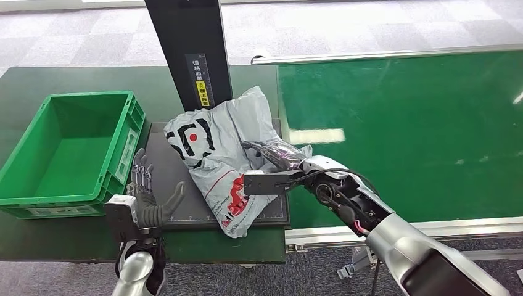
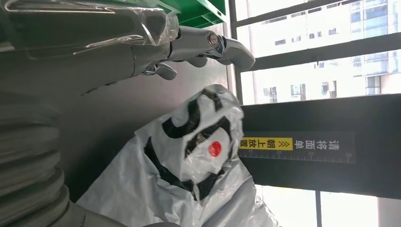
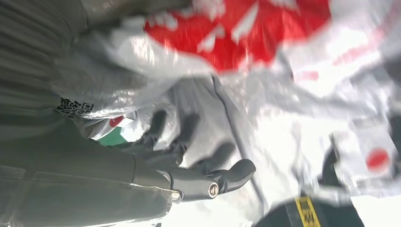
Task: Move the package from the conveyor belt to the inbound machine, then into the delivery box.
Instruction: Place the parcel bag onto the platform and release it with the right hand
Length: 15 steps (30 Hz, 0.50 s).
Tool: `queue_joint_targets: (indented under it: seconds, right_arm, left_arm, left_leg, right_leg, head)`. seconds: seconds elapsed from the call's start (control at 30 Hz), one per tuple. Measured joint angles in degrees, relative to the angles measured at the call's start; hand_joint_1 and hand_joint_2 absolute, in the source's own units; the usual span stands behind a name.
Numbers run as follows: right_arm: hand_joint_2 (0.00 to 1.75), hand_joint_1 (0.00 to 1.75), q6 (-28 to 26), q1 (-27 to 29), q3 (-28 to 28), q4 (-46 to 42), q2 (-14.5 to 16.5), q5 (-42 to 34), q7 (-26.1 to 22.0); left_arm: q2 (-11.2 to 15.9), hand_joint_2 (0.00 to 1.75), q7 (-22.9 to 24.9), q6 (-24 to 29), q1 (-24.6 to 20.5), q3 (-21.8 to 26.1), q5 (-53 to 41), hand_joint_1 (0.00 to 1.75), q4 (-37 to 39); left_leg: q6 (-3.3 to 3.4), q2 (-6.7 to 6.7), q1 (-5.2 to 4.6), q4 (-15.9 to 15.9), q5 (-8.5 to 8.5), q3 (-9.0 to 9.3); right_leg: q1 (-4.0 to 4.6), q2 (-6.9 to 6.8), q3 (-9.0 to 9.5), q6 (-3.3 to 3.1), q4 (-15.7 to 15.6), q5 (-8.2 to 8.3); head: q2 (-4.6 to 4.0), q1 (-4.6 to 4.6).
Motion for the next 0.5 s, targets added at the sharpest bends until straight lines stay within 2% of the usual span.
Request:
queue_joint_targets:
  seconds: [0.13, 0.33, 0.5]
  right_arm:
    - [1.75, 0.00, -0.08, 1.26, -3.54, -0.07, 1.22, -0.24, -0.14]
    - [1.75, 0.00, -0.11, 2.00, -5.92, -0.10, 2.06, -0.82, -0.45]
    - [1.75, 0.00, 3.41, 2.77, -9.40, 0.05, 3.74, -7.33, -4.18]
  left_arm:
    - [-0.22, 1.75, -0.07, 0.06, 0.12, 0.18, -0.17, 0.00, -0.14]
    - [-0.26, 1.75, -0.11, 0.14, 0.20, 0.32, -0.23, 0.00, -0.19]
    - [-0.32, 1.75, -0.84, 0.58, 0.19, 0.43, 0.64, 0.00, -0.20]
  left_leg:
    - [0.00, 0.00, 0.00, 0.00, 0.00, -0.01]
    - [0.00, 0.00, 0.00, 0.00, 0.00, -0.02]
    - [0.00, 0.03, 0.00, 0.00, 0.00, -0.02]
  right_leg:
    - [0.00, 0.00, -0.01, 0.00, 0.00, 0.00]
    - [0.00, 0.00, -0.02, 0.00, 0.00, 0.00]
    - [0.00, 0.01, -0.06, 0.00, 0.00, 0.00]
  head:
    - [0.00, -0.01]
    - [-0.01, 0.01]
    - [-0.01, 0.00]
